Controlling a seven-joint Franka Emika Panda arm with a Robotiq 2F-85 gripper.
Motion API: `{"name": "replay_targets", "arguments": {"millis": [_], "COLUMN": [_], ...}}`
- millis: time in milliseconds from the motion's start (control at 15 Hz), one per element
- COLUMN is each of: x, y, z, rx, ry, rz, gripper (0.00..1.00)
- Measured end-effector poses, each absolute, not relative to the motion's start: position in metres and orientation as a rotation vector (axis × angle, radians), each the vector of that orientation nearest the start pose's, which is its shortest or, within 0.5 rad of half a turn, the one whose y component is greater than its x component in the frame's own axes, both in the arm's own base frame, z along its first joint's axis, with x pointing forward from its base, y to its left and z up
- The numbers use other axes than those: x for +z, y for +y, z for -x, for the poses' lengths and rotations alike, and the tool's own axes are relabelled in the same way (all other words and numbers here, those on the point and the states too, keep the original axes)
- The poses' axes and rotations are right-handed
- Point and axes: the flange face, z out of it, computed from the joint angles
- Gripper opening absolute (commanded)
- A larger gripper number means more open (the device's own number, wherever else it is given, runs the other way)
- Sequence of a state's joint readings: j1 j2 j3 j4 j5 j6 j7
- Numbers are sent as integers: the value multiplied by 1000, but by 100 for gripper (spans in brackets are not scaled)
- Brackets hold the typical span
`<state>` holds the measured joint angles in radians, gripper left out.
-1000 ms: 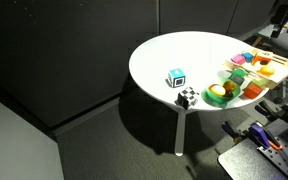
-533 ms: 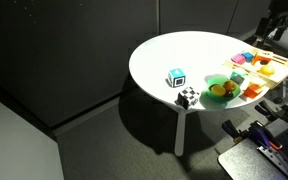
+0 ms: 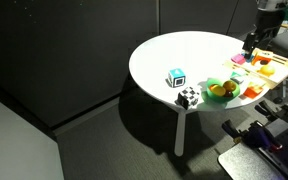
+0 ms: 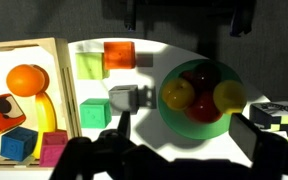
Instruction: Pick up the yellow lemon and put it on the tray
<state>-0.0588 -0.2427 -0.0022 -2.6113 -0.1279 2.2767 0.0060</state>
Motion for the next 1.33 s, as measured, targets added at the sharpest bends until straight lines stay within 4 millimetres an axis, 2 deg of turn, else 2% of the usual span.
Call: {"name": "replay_targets", "arguments": {"millis": [400,667,933,1333], "x": [298,287,275,248], "y": [-1,13,27,39], "z": [-408,-411,-409,-407], "rx": [30,-30,-3,91], "ry": [-60,33,136,179], "rz": [3227,3219,3215,3225], "gripper": [100,100,100,100]}}
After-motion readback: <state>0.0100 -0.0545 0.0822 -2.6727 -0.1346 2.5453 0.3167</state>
